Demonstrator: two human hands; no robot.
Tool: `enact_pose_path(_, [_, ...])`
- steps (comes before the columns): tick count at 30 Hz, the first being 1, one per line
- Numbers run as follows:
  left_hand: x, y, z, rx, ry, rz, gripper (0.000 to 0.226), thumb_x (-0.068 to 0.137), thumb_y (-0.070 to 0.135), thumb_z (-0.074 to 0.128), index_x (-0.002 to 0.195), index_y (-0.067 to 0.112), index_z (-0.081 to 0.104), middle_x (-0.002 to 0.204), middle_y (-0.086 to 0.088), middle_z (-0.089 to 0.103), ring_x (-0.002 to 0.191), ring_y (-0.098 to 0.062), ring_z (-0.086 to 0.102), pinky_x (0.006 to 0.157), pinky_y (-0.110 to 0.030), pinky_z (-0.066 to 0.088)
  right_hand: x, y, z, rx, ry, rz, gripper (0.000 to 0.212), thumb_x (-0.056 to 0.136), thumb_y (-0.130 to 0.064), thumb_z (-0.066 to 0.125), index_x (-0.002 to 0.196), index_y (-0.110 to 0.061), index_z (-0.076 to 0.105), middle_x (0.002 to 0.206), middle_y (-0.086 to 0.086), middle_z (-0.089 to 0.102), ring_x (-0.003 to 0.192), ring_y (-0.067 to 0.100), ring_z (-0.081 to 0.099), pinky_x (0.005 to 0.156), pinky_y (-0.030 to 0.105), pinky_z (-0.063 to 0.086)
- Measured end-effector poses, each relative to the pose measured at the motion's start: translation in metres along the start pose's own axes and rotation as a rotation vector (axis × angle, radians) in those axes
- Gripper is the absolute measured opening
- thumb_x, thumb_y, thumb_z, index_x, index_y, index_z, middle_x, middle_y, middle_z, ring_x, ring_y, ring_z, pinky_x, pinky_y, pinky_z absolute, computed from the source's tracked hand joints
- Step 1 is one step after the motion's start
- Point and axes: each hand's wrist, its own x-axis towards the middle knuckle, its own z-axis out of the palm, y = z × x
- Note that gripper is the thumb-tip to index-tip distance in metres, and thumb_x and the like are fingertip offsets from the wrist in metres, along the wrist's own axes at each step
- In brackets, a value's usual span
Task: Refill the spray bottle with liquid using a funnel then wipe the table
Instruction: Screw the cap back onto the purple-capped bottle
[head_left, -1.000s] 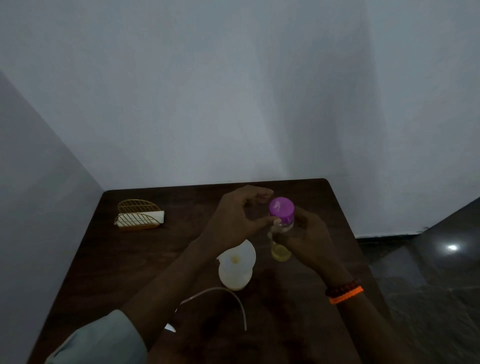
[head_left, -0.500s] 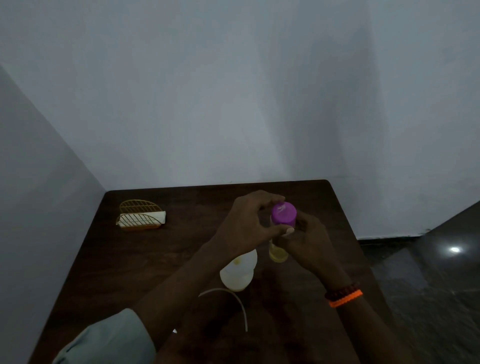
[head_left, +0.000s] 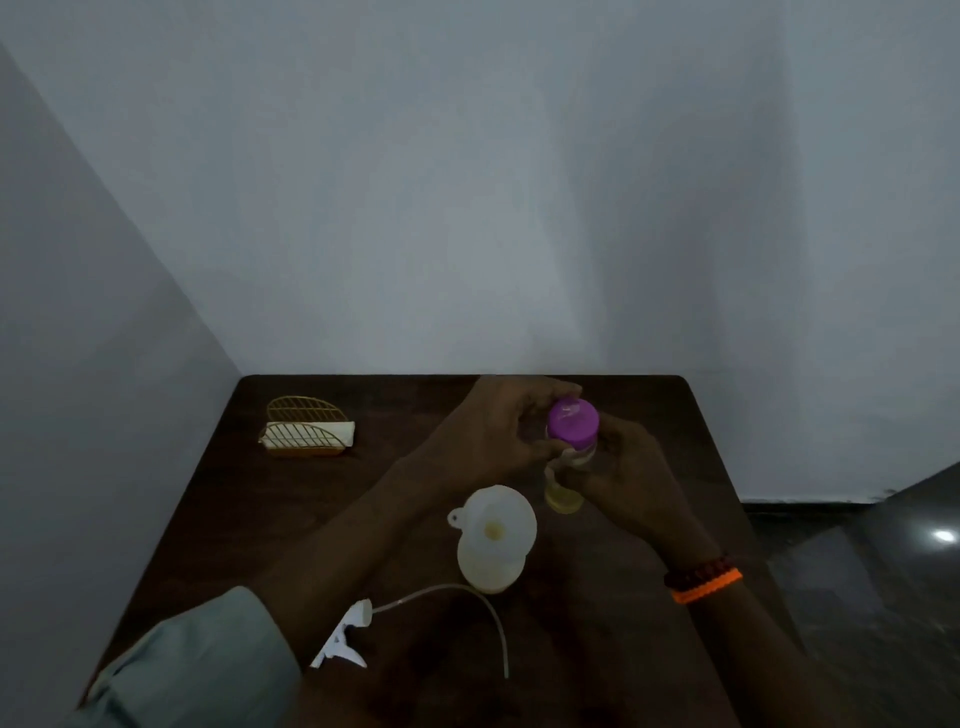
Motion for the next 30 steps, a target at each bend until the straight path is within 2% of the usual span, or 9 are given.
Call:
enact_pose_path(3, [0.002, -0.004, -0.023, 0.045, 0.018, -0.013, 0.060, 0.077, 0.019, 0.084, 0.132, 0.009, 0.062, 0.126, -0.006, 0.071, 0.115, 0.000, 0.063, 0.098, -0.010, 0.049, 0.021, -0.014, 0.007, 0.001, -0.027, -0.045, 0.041, 0.071, -0.034, 0.081, 0.108, -0.020, 0.070, 0.097, -0.011, 0.074, 0.092, -0.002, 0.069, 0.081, 0.017, 0.054])
enact_pose_path(5, [0.003, -0.008, -0.043, 0.062, 0.042, -0.036, 0.061, 0.077, 0.016, 0.085, 0.134, 0.009, 0.061, 0.127, -0.006, 0.070, 0.116, -0.004, 0.065, 0.100, -0.016, 0.051, 0.041, -0.026, 0.016, -0.015, -0.057, -0.081, 0.040, 0.069, -0.035, 0.082, 0.104, -0.021, 0.070, 0.092, -0.016, 0.071, 0.089, -0.007, 0.067, 0.082, 0.016, 0.054])
enact_pose_path(8, [0.007, -0.017, -0.074, 0.057, 0.065, -0.083, 0.068, 0.076, 0.011, 0.085, 0.138, 0.007, 0.057, 0.133, -0.009, 0.066, 0.121, -0.011, 0.065, 0.103, -0.027, 0.053, 0.074, -0.043, 0.033, -0.015, -0.097, -0.125, 0.034, 0.072, -0.027, 0.085, 0.100, -0.021, 0.068, 0.086, -0.021, 0.067, 0.084, -0.013, 0.065, 0.078, 0.012, 0.053])
enact_pose_path(11, [0.012, -0.030, -0.107, 0.083, 0.109, -0.118, 0.070, 0.076, 0.011, 0.085, 0.140, 0.006, 0.055, 0.134, -0.008, 0.066, 0.120, -0.010, 0.065, 0.103, -0.023, 0.052, 0.112, -0.057, 0.049, 0.026, -0.133, -0.153, 0.040, 0.070, -0.033, 0.087, 0.105, -0.023, 0.071, 0.089, -0.017, 0.072, 0.085, -0.008, 0.067, 0.071, 0.005, 0.048])
enact_pose_path(14, [0.019, -0.049, -0.136, 0.113, 0.137, -0.163, 0.071, 0.076, 0.013, 0.085, 0.140, 0.009, 0.055, 0.131, -0.004, 0.067, 0.118, -0.007, 0.065, 0.100, -0.017, 0.052, 0.153, -0.063, 0.067, 0.002, -0.213, -0.179, 0.047, 0.072, -0.033, 0.085, 0.114, -0.018, 0.070, 0.103, -0.009, 0.073, 0.091, -0.004, 0.065, 0.079, 0.011, 0.050])
enact_pose_path(17, [0.027, -0.077, -0.156, 0.173, 0.144, -0.219, 0.071, 0.075, 0.015, 0.086, 0.140, 0.013, 0.056, 0.130, -0.001, 0.067, 0.115, -0.005, 0.065, 0.092, -0.011, 0.053, 0.192, -0.060, 0.091, -0.034, -0.244, -0.174, 0.052, 0.070, -0.036, 0.086, 0.116, -0.022, 0.067, 0.106, -0.011, 0.069, 0.089, -0.004, 0.062, 0.074, 0.011, 0.047])
enact_pose_path(21, [0.037, -0.124, -0.174, 0.226, 0.143, -0.294, 0.069, 0.074, 0.014, 0.088, 0.136, 0.011, 0.059, 0.128, -0.004, 0.068, 0.111, -0.009, 0.067, 0.089, -0.015, 0.056, 0.234, -0.044, 0.125, -0.093, -0.252, -0.126, 0.055, 0.065, -0.040, 0.089, 0.112, -0.020, 0.070, 0.103, -0.002, 0.072, 0.088, 0.010, 0.065, 0.072, 0.021, 0.049])
enact_pose_path(25, [0.048, -0.171, -0.176, 0.238, 0.142, -0.364, 0.067, 0.071, 0.008, 0.088, 0.132, 0.004, 0.061, 0.126, -0.012, 0.069, 0.111, -0.017, 0.069, 0.095, -0.023, 0.057, 0.261, -0.022, 0.159, -0.132, -0.240, -0.081, 0.053, 0.067, -0.032, 0.089, 0.112, -0.012, 0.069, 0.105, 0.006, 0.073, 0.087, 0.014, 0.064, 0.071, 0.018, 0.046])
enact_pose_path(30, [0.057, -0.217, -0.168, 0.228, 0.147, -0.374, 0.065, 0.073, 0.007, 0.087, 0.131, 0.000, 0.061, 0.126, -0.015, 0.068, 0.113, -0.020, 0.067, 0.086, -0.005, 0.051, 0.283, 0.001, 0.186, -0.168, -0.198, -0.043, 0.043, 0.072, -0.027, 0.086, 0.106, -0.007, 0.071, 0.098, 0.010, 0.073, 0.085, 0.021, 0.066, 0.072, 0.024, 0.046])
